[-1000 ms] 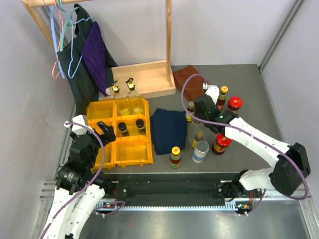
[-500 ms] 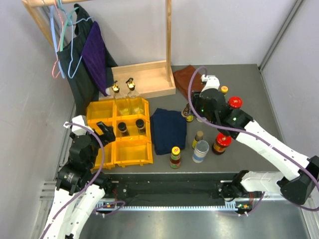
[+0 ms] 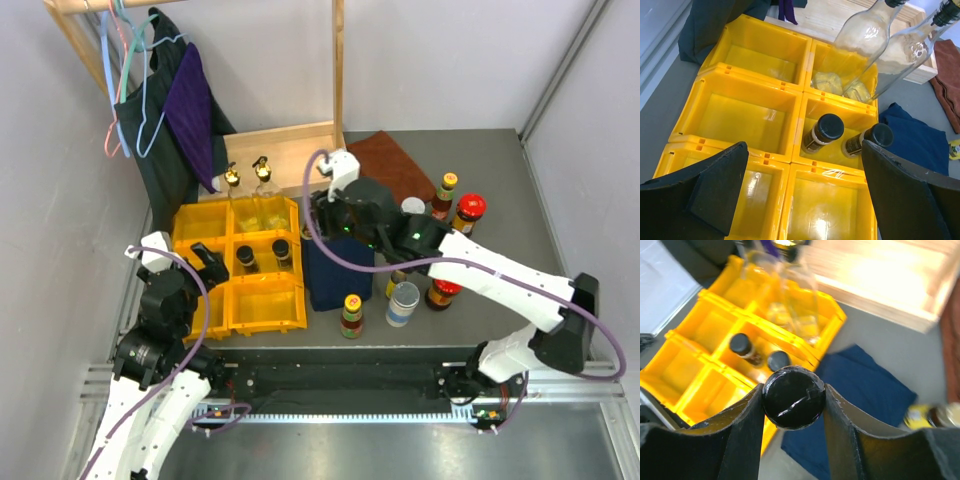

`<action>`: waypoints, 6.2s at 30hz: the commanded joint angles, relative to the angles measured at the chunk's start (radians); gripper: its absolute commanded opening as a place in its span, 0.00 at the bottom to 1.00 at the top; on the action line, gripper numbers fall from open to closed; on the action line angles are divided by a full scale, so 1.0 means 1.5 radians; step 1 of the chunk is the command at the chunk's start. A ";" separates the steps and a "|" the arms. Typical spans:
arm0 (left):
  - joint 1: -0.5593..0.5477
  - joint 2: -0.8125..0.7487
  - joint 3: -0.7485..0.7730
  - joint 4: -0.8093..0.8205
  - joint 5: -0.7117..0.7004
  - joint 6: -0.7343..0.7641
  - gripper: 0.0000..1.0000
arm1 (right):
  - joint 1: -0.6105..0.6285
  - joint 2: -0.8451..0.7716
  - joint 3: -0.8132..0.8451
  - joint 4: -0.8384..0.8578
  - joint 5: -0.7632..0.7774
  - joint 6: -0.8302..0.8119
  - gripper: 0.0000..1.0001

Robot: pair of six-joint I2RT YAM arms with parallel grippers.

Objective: Organize the condiment bottles
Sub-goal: Place the bottle in the storage box, then pick up the bottle from the center of the board.

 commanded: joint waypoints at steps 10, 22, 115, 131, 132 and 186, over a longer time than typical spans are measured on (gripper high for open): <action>0.003 0.002 -0.005 0.007 -0.064 -0.035 0.99 | 0.067 0.251 0.263 -0.028 -0.063 -0.025 0.00; 0.003 -0.009 -0.006 0.004 -0.077 -0.036 0.99 | 0.074 0.381 0.337 -0.051 -0.069 -0.027 0.00; 0.003 -0.006 0.057 0.108 0.190 0.062 0.97 | 0.093 0.005 0.018 -0.101 0.209 -0.016 0.99; 0.003 0.095 0.009 0.206 0.774 0.083 0.99 | 0.040 -0.355 -0.174 -0.164 0.233 0.075 0.99; 0.002 0.097 0.008 0.208 0.788 0.079 0.99 | 0.040 -0.367 -0.177 -0.165 0.234 0.075 0.99; -0.674 0.452 -0.090 0.624 0.062 0.182 0.89 | 0.025 -0.401 -0.184 -0.195 0.269 0.090 0.99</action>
